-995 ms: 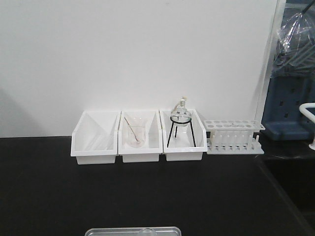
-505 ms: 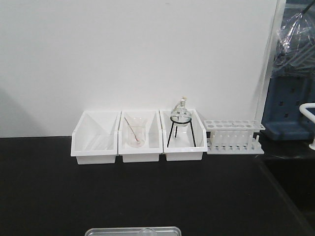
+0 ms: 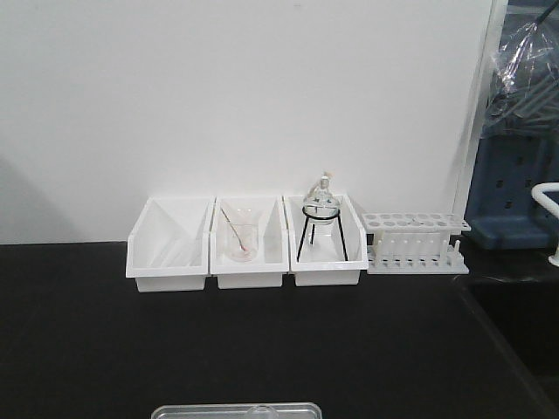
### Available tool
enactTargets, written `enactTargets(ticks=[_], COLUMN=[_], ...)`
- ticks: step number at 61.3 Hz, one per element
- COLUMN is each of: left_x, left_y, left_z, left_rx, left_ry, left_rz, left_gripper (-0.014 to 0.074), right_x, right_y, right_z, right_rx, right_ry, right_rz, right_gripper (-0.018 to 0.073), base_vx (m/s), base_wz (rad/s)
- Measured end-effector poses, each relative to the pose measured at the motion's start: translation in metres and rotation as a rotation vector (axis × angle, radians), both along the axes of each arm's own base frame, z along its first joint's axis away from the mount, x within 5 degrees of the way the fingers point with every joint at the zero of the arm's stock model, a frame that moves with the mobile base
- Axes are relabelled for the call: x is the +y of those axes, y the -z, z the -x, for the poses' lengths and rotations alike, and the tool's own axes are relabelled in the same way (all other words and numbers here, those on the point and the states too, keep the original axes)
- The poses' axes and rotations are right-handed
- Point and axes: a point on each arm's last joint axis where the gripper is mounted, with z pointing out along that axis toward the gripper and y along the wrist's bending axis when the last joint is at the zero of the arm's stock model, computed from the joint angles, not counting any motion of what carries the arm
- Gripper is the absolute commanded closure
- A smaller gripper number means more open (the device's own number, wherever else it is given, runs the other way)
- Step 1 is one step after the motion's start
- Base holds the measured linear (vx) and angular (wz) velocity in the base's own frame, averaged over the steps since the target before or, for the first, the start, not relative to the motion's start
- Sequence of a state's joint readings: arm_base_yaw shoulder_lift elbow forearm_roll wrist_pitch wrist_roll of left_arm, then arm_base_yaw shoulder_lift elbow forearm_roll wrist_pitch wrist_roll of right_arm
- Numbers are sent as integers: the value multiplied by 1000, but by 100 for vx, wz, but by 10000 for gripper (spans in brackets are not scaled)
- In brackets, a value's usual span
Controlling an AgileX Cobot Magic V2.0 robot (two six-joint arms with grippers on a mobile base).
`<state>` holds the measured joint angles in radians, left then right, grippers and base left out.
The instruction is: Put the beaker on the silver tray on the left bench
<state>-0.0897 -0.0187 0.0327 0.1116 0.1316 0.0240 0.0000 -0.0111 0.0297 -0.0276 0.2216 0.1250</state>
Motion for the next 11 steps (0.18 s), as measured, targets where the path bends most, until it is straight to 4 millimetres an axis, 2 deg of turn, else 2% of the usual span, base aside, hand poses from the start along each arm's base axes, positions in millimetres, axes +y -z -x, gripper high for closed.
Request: enactTargets(ticks=[11], left_x=[0], left_y=[0], left_z=[0], left_rx=[0], left_ry=[0], left_rz=[0], left_gripper=[595], right_x=[0], right_y=[0], right_z=[0], right_rx=[0], right_ry=[0], right_rz=[4], right_gripper=[571], base_vx=[0], base_wz=[0])
